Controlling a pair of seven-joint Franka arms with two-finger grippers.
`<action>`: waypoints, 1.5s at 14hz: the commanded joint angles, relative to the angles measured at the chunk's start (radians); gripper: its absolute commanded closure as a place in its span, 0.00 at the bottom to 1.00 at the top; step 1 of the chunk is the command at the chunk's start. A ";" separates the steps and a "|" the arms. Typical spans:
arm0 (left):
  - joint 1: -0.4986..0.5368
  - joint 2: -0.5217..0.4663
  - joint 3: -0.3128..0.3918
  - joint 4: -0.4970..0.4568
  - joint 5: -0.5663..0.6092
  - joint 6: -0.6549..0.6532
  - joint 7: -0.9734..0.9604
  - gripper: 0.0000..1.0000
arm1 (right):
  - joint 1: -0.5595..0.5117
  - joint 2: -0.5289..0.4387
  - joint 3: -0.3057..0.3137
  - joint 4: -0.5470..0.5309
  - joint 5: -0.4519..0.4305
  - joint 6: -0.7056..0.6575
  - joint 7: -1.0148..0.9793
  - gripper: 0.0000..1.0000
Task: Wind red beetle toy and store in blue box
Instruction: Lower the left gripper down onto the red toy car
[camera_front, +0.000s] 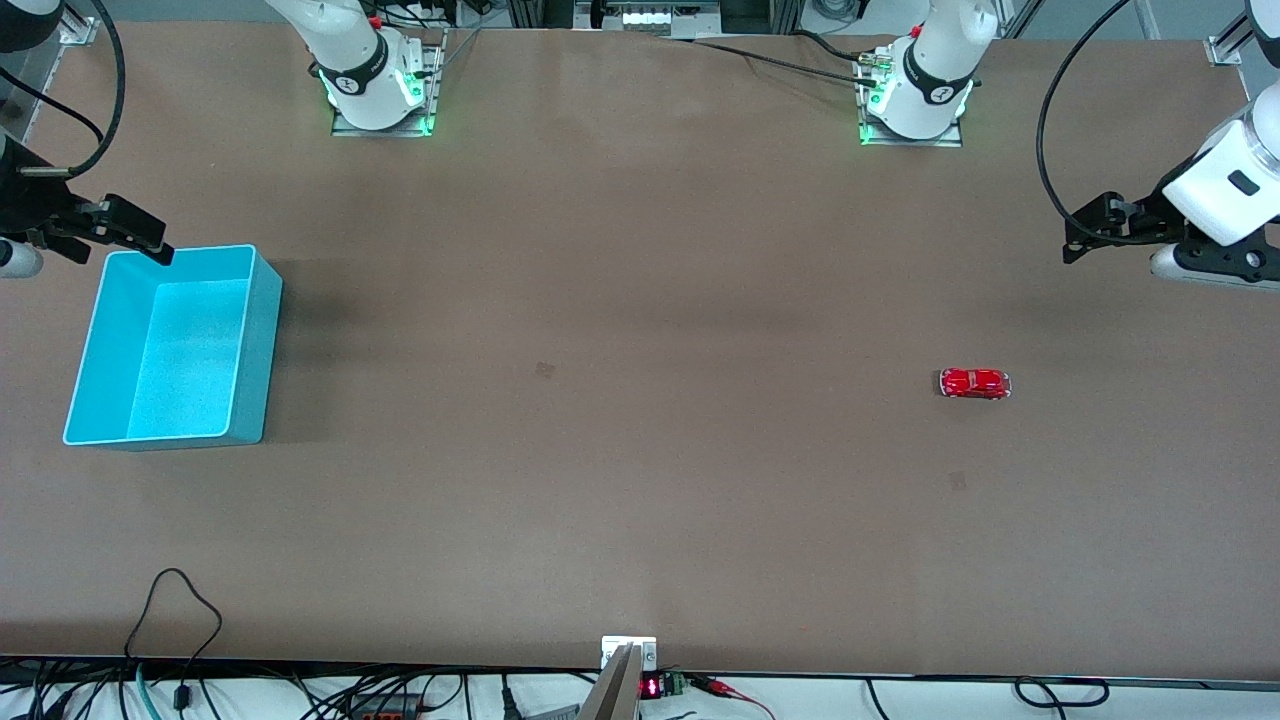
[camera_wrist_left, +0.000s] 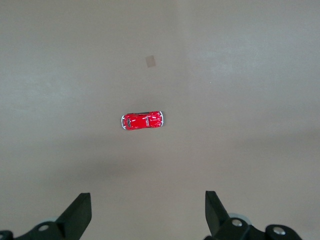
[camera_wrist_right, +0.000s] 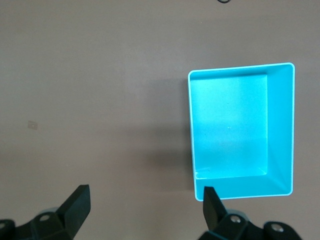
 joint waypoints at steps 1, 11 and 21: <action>0.004 0.016 -0.004 0.029 -0.010 -0.015 0.005 0.00 | -0.003 -0.018 0.003 -0.016 -0.008 -0.005 -0.012 0.00; -0.002 0.049 -0.006 0.029 -0.015 -0.174 0.008 0.00 | -0.006 -0.016 0.003 -0.018 -0.009 -0.005 -0.015 0.00; 0.079 0.125 -0.003 -0.151 0.019 0.086 0.833 0.00 | -0.006 -0.014 0.003 -0.018 -0.009 -0.005 -0.015 0.00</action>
